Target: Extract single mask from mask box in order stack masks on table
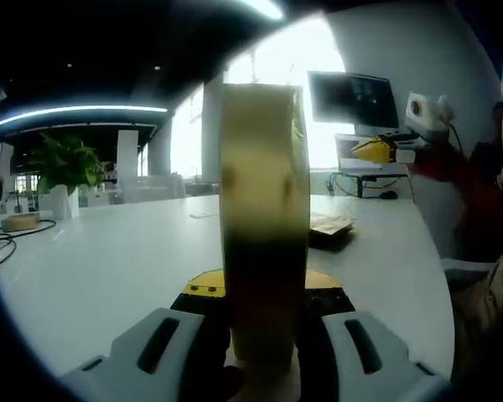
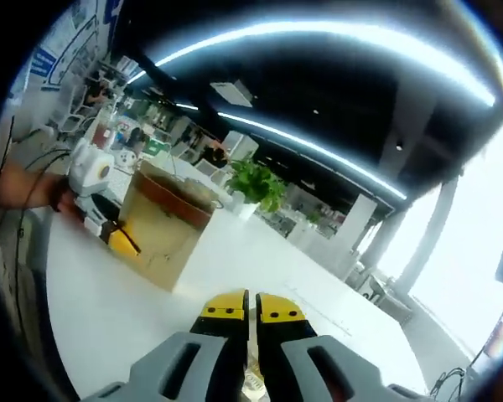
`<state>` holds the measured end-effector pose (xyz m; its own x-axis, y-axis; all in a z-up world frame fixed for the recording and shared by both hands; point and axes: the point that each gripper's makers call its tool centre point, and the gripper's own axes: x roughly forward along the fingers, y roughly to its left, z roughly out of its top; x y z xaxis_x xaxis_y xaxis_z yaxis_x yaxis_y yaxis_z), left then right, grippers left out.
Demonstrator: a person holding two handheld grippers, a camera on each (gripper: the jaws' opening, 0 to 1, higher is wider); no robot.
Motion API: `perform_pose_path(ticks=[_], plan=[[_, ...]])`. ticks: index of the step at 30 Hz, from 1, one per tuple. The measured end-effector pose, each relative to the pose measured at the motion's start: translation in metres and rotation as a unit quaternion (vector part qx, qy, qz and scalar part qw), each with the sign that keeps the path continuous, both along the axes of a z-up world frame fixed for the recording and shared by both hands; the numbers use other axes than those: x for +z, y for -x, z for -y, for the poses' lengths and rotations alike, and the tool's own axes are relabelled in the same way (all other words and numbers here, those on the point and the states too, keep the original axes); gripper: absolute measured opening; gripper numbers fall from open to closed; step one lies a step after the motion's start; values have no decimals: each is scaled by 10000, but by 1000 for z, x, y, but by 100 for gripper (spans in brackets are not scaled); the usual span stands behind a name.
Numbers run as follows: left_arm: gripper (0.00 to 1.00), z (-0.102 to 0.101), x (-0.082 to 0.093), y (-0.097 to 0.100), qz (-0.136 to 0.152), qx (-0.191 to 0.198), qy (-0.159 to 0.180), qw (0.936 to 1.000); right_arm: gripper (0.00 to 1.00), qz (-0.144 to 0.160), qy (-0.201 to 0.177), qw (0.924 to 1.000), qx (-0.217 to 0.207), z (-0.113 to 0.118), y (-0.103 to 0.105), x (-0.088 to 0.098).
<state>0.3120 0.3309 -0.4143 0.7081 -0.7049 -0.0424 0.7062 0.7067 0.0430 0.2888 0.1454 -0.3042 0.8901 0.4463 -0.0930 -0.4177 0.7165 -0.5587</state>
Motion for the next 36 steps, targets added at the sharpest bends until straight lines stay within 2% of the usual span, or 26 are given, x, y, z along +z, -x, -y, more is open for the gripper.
perform_pose_path(ticks=[11,22,28,33,36], plan=[[20,1,0,0,1,0,1,10000,0,126,308,9992,200,-14,-6,29],[20,0,0,-1,-2,-2,5,10000,0,283,674,9960,523,-40,-9,54],[20,0,0,-1,-6,-7,13,10000,0,368,1015,9918,688,-49,-12,60],[20,1,0,-1,-8,-10,18,10000,0,345,1155,9892,838,-56,-16,63],[20,0,0,-1,-8,-5,18,10000,0,372,1270,9870,917,-67,-19,70]])
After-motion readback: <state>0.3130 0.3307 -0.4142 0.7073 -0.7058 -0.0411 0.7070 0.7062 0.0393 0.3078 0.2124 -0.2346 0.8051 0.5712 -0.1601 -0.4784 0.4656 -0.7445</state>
